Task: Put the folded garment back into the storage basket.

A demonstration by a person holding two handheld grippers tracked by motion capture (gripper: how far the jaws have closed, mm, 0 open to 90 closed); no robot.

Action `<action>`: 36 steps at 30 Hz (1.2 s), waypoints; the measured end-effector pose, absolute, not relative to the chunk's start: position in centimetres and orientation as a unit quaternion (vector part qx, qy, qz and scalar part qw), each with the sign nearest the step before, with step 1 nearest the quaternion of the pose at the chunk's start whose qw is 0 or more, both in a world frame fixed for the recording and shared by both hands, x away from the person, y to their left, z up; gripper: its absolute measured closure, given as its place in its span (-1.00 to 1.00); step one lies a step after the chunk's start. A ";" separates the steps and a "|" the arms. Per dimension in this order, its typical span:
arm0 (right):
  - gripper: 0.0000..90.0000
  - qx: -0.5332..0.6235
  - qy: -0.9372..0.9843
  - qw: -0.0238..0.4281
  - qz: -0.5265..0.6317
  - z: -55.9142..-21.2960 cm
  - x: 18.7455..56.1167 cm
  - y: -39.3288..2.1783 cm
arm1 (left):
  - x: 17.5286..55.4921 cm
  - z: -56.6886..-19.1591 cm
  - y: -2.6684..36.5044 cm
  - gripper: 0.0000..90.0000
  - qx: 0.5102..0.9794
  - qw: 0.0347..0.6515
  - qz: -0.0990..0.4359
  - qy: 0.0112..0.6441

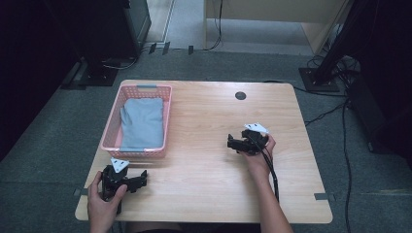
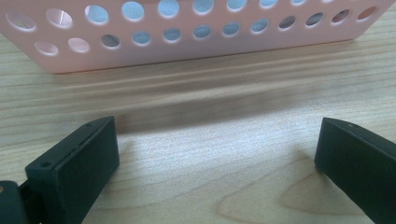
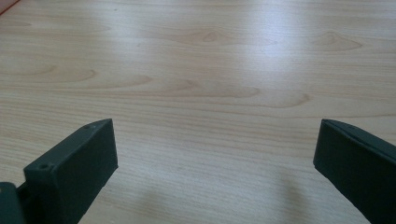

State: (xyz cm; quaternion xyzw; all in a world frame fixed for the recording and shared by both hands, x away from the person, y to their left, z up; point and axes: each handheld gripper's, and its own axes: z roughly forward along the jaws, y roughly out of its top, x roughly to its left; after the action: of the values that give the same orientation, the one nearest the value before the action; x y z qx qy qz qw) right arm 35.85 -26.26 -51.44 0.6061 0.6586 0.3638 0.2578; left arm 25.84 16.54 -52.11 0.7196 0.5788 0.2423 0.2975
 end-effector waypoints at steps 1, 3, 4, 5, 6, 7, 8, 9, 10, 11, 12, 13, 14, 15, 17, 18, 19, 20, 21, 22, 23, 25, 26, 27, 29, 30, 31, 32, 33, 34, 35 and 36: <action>-1.00 0.606 0.659 0.259 0.363 -51.5 35.7 -26.5 | 25.8 -52.1 16.5 -1.00 0.719 0.298 0.242 0.579; -1.00 0.609 0.658 0.259 0.360 -51.5 35.5 -26.8 | 25.8 -52.1 16.5 -1.00 0.719 0.297 0.242 0.579; -1.00 0.608 0.658 0.261 0.359 -51.5 35.4 -27.0 | 25.8 -52.1 16.5 -1.00 0.719 0.298 0.242 0.579; -1.00 0.608 0.658 0.263 0.358 -51.5 35.3 -27.2 | 25.8 -52.1 16.5 -1.00 0.719 0.298 0.242 0.579; -1.00 0.609 0.657 0.263 0.357 -51.5 35.2 -27.4 | 25.8 -52.1 16.5 -1.00 0.719 0.298 0.242 0.579; -1.00 0.611 0.655 0.263 0.357 -51.5 35.2 -27.6 | 25.8 -52.1 16.5 -1.00 0.720 0.297 0.242 0.579; -1.00 0.612 0.654 0.263 0.357 -51.5 35.1 -27.8 | 25.8 -52.1 16.5 -1.00 0.719 0.297 0.242 0.579; -1.00 0.613 0.653 0.264 0.357 -51.5 35.0 -28.0 | 25.8 -52.1 16.5 -1.00 0.719 0.297 0.242 0.579; -1.00 0.614 0.652 0.265 0.357 -51.5 34.9 -28.3 | 25.8 -52.1 16.5 -1.00 0.719 0.298 0.242 0.579; -1.00 0.616 0.650 0.265 0.357 -51.5 34.8 -28.4 | 25.8 -52.1 16.5 -1.00 0.719 0.298 0.242 0.579; -1.00 0.618 0.648 0.264 0.357 -51.5 34.8 -28.6 | 25.8 -52.1 16.5 -1.00 0.720 0.297 0.242 0.579; -1.00 0.618 0.648 0.266 0.357 -51.6 34.7 -28.8 | 25.8 -52.1 16.5 -1.00 0.719 0.298 0.242 0.579; -1.00 0.619 0.647 0.267 0.356 -51.6 34.6 -28.9 | 25.8 -52.1 16.5 -1.00 0.719 0.298 0.242 0.579; -1.00 0.620 0.647 0.267 0.355 -51.6 34.5 -29.0 | 25.8 -52.1 16.5 -1.00 0.720 0.297 0.242 0.579; -1.00 0.620 0.648 0.268 0.352 -51.7 34.4 -29.3 | 25.8 -52.1 16.5 -1.00 0.720 0.298 0.242 0.579; -1.00 0.621 0.648 0.268 0.351 -51.8 34.3 -29.4 | 25.8 -52.1 16.5 -1.00 0.720 0.298 0.242 0.579; -1.00 0.622 0.647 0.267 0.351 -51.8 34.2 -29.5 | 25.8 -52.1 16.5 -1.00 0.720 0.297 0.242 0.579; -1.00 0.622 0.647 0.267 0.351 -51.8 34.1 -29.6 | 25.8 -52.1 16.5 -1.00 0.720 0.297 0.242 0.579; -1.00 0.623 0.647 0.267 0.350 -51.9 34.0 -29.7 | 25.8 -52.1 16.5 -1.00 0.720 0.297 0.242 0.579; -1.00 0.624 0.647 0.266 0.350 -51.9 33.9 -29.8 | 25.8 -52.1 16.5 -1.00 0.720 0.297 0.242 0.579; -1.00 0.625 0.645 0.266 0.350 -51.9 33.9 -29.9 | 25.8 -52.1 16.5 -1.00 0.720 0.297 0.242 0.579; -1.00 0.625 0.644 0.268 0.350 -52.0 33.7 -30.2 | 25.8 -52.1 16.5 -1.00 0.720 0.297 0.242 0.579; -1.00 0.627 0.644 0.266 0.348 -52.1 33.6 -30.3 | 25.8 -52.1 16.5 -1.00 0.720 0.297 0.242 0.579; -1.00 0.629 0.643 0.265 0.346 -52.1 33.5 -30.4 | 25.8 -52.1 16.5 -1.00 0.720 0.297 0.242 0.579; -1.00 0.629 0.644 0.266 0.346 -52.2 33.4 -30.6 | 25.8 -52.1 16.5 -1.00 0.719 0.297 0.243 0.579; -1.00 0.629 0.644 0.266 0.345 -52.2 33.3 -30.6 | 25.8 -52.1 16.5 -1.00 0.719 0.297 0.243 0.579; -1.00 0.629 0.644 0.266 0.345 -52.2 33.3 -30.7 | 25.8 -52.1 16.5 -1.00 0.719 0.297 0.243 0.580; -1.00 0.628 0.646 0.267 0.342 -52.2 33.3 -30.7 | 25.8 -52.1 16.5 -1.00 0.719 0.297 0.243 0.580; -1.00 0.628 0.647 0.268 0.341 -52.2 33.2 -30.8 | 25.8 -52.1 16.5 -1.00 0.719 0.297 0.243 0.579; -1.00 0.629 0.646 0.267 0.340 -52.2 33.2 -30.8 | 25.8 -52.1 16.5 -1.00 0.719 0.297 0.243 0.580; -1.00 0.629 0.646 0.268 0.340 -52.2 33.2 -30.9 | 25.8 -52.1 16.5 -1.00 0.719 0.297 0.243 0.580; -1.00 0.628 0.646 0.268 0.340 -52.2 33.1 -30.9 | 25.8 -52.1 16.5 -1.00 0.719 0.297 0.243 0.579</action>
State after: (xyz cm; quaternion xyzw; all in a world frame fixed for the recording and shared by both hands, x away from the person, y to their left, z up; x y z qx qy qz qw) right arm 33.11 -30.93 -52.24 0.6282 0.6464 0.3403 0.2677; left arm 25.82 16.52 -52.11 0.7193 0.5795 0.2427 0.2966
